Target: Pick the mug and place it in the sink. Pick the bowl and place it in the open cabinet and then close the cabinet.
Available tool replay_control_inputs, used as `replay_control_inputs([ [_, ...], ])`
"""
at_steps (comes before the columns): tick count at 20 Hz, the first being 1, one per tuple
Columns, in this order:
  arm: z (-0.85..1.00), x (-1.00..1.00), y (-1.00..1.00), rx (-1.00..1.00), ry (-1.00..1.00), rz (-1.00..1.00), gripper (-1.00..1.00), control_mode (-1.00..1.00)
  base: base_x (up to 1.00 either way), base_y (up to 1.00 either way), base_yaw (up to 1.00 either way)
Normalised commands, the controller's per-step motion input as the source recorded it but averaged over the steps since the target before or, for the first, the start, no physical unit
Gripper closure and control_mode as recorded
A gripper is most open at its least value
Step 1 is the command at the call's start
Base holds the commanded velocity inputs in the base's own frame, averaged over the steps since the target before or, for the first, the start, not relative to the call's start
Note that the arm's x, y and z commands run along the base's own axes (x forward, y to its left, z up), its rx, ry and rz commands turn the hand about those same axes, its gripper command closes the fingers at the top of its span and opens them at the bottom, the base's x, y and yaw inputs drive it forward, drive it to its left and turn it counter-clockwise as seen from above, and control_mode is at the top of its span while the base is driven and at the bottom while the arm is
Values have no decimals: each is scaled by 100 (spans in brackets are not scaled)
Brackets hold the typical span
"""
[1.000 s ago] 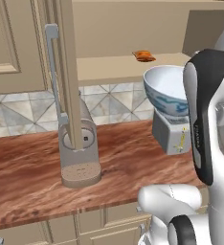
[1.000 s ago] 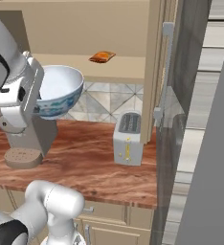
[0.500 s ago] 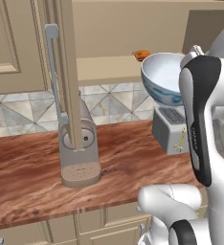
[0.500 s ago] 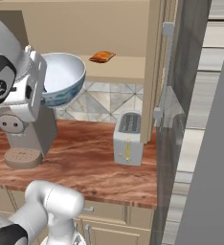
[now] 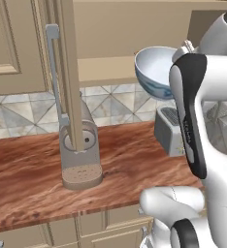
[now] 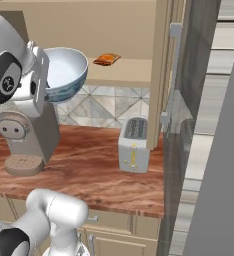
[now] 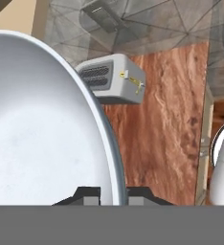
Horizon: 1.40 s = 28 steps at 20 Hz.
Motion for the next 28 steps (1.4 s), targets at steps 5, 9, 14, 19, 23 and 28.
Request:
replay_control_inputs([
  [5,6,44,26,0,-2,1,100,-100,0,0,0],
  [9,3,49,17,0,-3,0,100,-100,0,0,0],
  [14,0,47,12,0,-4,2,100,-100,0,0,0],
  [19,0,45,18,0,-2,4,100,-100,0,0,0],
  [23,0,36,25,0,-1,3,100,-100,0,0,0],
  [28,5,29,16,0,-2,0,100,-100,0,0,0],
])
